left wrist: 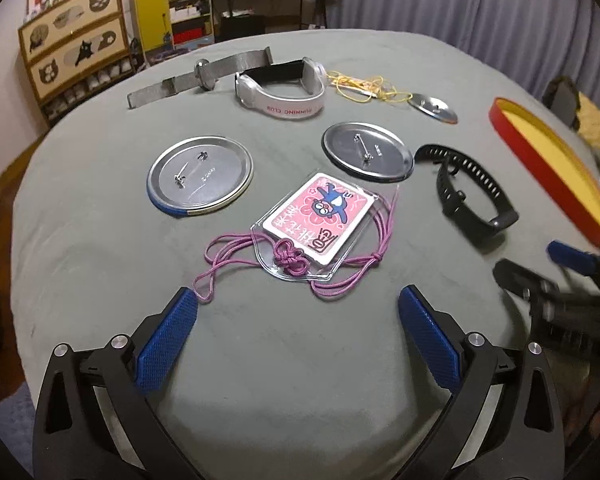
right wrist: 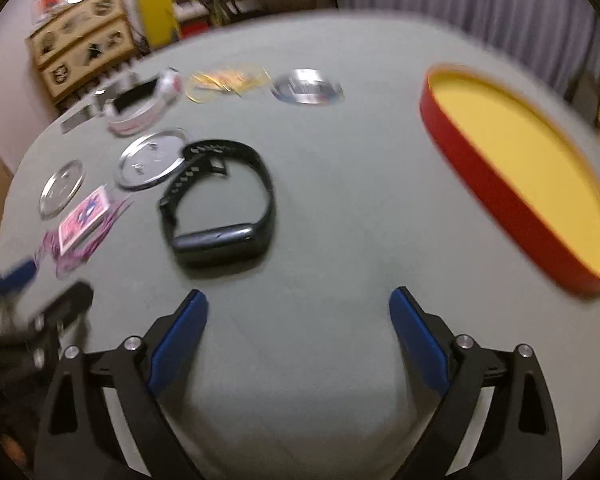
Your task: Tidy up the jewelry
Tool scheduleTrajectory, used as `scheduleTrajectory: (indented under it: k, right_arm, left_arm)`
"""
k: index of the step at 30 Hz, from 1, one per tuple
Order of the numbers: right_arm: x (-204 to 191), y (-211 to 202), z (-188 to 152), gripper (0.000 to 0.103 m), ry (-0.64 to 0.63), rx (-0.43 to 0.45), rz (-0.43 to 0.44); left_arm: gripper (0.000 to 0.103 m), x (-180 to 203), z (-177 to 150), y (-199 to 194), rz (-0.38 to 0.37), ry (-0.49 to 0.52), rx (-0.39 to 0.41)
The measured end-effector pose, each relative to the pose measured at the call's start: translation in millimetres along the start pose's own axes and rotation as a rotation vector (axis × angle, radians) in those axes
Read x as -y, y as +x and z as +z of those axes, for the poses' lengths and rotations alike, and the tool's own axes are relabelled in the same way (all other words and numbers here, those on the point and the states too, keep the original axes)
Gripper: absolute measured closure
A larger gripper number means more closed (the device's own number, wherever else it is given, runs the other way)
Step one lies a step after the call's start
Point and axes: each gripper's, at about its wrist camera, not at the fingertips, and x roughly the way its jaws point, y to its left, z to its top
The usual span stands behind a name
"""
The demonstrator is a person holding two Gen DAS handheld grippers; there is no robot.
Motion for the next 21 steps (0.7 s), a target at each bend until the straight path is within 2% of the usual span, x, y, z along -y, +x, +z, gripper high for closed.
scheduleTrajectory:
  k: [2, 3, 9, 13, 21]
  right_arm:
    - [-8.4, 1.7, 1.7, 0.008, -0.03, -0.005, -0.076]
    - [-9.1, 1.4, 1.6, 0.008, -0.002, -0.007, -0.091]
    - [5.2, -2.6, -1.9, 0.008, 0.117, -0.008, -0.052]
    - [1.2, -7.7, -8.3, 0.008, 0.123, 0.003, -0.089]
    - [2.0, -7.4, -13.3, 0.008, 0.136, 0.006, -0.091]
  left_arm:
    - [0.005, 4.5, -1.0, 1.3, 0.028, 0.018, 0.003]
    - [0.005, 5.9, -1.9, 1.0, 0.039, 0.023, 0.008]
    - [0.005, 5.5, -4.5, -0.8, 0.04, 0.023, 0.007]
    - [0.005, 8.0, -5.1, -1.6, 0.056, 0.034, 0.005]
    - [0.005, 8.2, -3.5, -2.2, 0.053, 0.032, 0.006]
